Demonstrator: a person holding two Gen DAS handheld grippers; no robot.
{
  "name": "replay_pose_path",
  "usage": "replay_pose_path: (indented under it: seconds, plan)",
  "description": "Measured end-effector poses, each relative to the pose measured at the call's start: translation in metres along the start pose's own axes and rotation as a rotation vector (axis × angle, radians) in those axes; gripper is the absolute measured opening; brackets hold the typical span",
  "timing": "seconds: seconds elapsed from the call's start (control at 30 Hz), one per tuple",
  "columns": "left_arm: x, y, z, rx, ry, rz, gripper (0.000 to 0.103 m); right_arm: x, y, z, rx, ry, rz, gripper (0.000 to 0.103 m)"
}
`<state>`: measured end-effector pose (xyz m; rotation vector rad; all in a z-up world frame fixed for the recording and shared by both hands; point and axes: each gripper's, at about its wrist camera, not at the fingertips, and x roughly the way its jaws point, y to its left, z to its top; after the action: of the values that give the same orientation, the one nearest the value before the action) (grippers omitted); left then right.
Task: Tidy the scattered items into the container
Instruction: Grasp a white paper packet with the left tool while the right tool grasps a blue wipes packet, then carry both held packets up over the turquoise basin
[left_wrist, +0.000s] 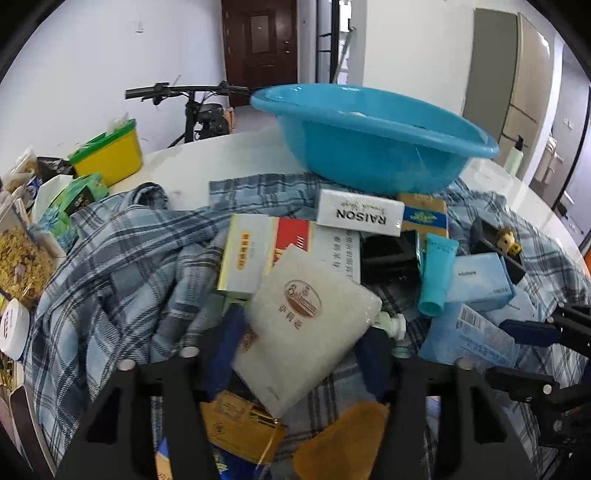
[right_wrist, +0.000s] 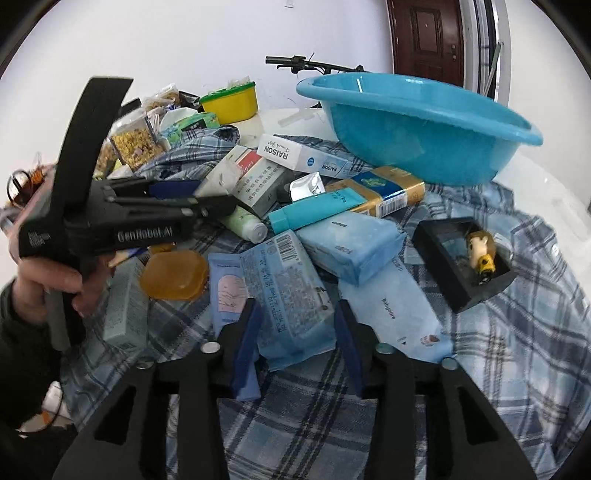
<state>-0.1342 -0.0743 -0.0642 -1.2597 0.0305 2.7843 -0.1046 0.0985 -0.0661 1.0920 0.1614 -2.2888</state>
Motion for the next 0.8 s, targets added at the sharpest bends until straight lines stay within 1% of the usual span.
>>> replay_pose_path:
  seconds: [0.03,0.1,0.2,0.33,0.4,0.43,0.5,0.57,0.73,0.8]
  plan:
    - [-0.002,0.003,0.0,-0.013,-0.003,-0.01,0.049,-0.001,0.001,0.0,-0.003,-0.004,-0.001,0.035]
    - [-0.007,0.006,0.001,-0.031,-0.013,-0.015,0.04,-0.003,0.001,0.001,-0.001,-0.011,0.003,0.034]
    - [-0.015,0.009,0.002,-0.049,-0.028,-0.019,0.032,-0.008,0.002,0.0,-0.004,-0.026,-0.001,0.034]
    - [-0.028,0.007,-0.001,-0.057,-0.043,-0.036,0.026,-0.019,0.004,0.001,-0.003,-0.063,-0.006,0.033]
    - [-0.037,0.006,-0.002,-0.067,-0.053,-0.063,0.018,-0.026,0.003,0.002,0.002,-0.082,-0.009,0.033]
    - [-0.04,0.006,-0.002,-0.074,-0.057,-0.073,0.017,-0.029,0.002,0.003,0.007,-0.089,-0.009,0.033]
    - [-0.05,0.005,-0.003,-0.09,-0.068,-0.116,0.016,-0.034,-0.001,0.004,0.019,-0.104,-0.017,0.033]
    - [-0.056,0.001,-0.002,-0.089,-0.081,-0.132,0.015,-0.038,-0.004,0.006,0.026,-0.12,-0.034,0.033]
    - [-0.075,-0.011,-0.002,-0.079,-0.135,-0.136,0.015,-0.055,-0.009,0.009,0.043,-0.183,-0.087,0.033]
    - [-0.083,-0.018,-0.003,-0.067,-0.168,-0.115,0.015,-0.064,-0.008,0.009,0.041,-0.228,-0.128,0.033]
